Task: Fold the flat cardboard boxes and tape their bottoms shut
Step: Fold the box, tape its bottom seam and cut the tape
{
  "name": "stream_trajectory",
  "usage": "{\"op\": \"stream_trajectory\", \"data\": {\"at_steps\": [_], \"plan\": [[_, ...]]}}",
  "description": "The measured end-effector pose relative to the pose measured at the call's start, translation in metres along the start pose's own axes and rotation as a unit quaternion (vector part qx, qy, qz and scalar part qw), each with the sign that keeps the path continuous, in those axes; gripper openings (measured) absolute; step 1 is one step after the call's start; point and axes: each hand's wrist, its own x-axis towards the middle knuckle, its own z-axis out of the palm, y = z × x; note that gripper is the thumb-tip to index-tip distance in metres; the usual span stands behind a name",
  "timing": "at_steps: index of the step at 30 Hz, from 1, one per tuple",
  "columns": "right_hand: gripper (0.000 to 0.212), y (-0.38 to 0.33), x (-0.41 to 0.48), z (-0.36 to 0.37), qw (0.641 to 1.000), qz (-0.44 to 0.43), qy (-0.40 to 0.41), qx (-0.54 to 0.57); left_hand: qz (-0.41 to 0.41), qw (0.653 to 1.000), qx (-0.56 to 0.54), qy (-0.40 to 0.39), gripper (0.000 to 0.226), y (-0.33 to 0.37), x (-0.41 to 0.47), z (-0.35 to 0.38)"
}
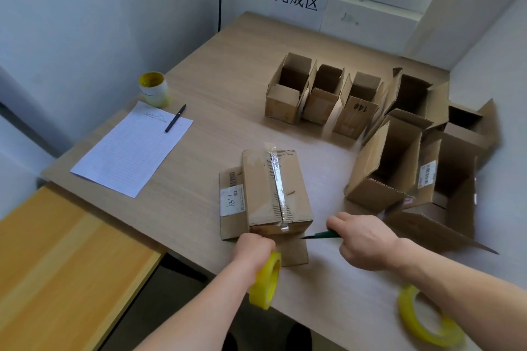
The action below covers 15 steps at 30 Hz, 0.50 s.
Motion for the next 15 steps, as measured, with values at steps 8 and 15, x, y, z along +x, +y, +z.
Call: {"op": "stream_trajectory", "data": {"at_steps": [8, 15], "plan": [[0.048, 0.029, 0.000, 0.055, 0.977, 0.146, -0.058, 0.141, 0.116, 0.978, 0.129, -0.118, 0.014, 0.017, -0.020, 0.009], [0.054, 0.002, -0.005, 0.058, 0.946, 0.167, 0.105, 0.257, 0.181, 0.970, 0.111, -0.118, 0.011, 0.025, -0.033, 0.026]]}}
